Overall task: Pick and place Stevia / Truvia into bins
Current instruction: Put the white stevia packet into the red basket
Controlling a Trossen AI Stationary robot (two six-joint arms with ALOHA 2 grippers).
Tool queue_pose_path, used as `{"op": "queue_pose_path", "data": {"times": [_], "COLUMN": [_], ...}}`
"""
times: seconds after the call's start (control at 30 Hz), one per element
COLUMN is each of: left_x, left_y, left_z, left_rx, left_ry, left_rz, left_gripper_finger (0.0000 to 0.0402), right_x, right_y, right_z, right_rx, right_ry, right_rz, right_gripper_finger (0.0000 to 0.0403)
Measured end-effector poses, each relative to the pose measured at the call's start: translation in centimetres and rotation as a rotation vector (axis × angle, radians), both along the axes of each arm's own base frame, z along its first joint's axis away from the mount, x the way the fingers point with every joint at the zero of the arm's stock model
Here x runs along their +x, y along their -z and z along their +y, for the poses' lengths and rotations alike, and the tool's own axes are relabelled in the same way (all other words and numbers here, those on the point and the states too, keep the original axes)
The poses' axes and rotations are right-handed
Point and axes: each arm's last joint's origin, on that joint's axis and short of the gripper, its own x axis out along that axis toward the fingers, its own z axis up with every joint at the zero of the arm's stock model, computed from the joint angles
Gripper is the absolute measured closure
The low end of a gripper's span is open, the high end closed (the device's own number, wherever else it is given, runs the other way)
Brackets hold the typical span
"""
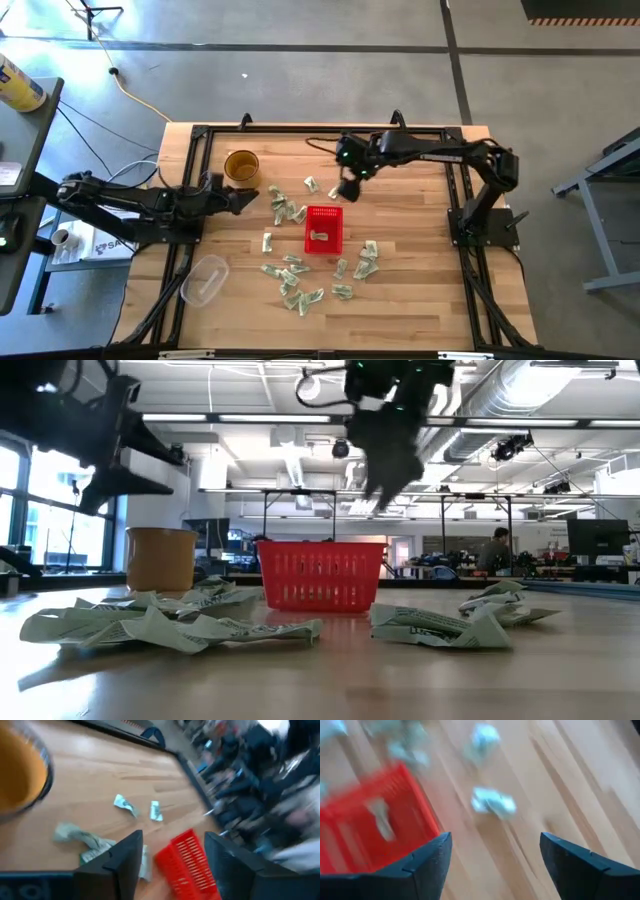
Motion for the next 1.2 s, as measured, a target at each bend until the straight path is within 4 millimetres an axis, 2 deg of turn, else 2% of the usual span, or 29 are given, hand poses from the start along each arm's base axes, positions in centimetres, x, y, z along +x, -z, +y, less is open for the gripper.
{"op": "queue_pose_path", "data": {"times": [0.1, 0.17, 0.3, 0.4, 0.57, 0.67, 0.97, 1.2], "left_x": [1.5, 2.5, 4.3, 5.4, 5.7, 5.6, 5.6, 4.8], "left_y": [-1.8, -2.5, -2.5, -2.0, -1.9, -2.0, -2.0, -2.2], "left_z": [-0.3, -0.5, -0.8, -1.1, -1.1, -1.1, -1.1, 0.1], "left_rx": [0.138, 0.193, 0.215, 0.188, 0.149, 0.153, 0.158, 0.139], "left_ry": [0.088, 0.134, 0.183, 0.206, 0.194, 0.194, 0.192, 0.213], "left_rz": [0.138, 0.224, 0.354, 0.399, 0.4, 0.398, 0.398, 0.426], "left_gripper_finger": [0.0196, 0.0213, 0.0237, 0.0247, 0.0254, 0.0257, 0.0255, 0.0259], "right_x": [-2.4, -3.5, -5.7, -6.6, -6.5, -6.1, -5.4, -4.5], "right_y": [0.8, 1.6, 3.8, 6.0, 9.2, 10.2, 10.8, 11.9], "right_z": [1.0, 2.2, 5.1, 7.2, 10.5, 11.8, 12.2, 13.1], "right_rx": [0.016, 0.018, 0.051, 0.129, 0.29, 0.353, 0.487, 0.603], "right_ry": [-0.116, -0.187, -0.248, -0.211, -0.111, -0.001, 0.471, 0.526], "right_rz": [0.148, 0.181, 0.188, 0.157, 0.081, 0.067, 0.089, 0.111], "right_gripper_finger": [0.011, 0.011, 0.011, 0.011, 0.0109, 0.011, 0.011, 0.0139]}}
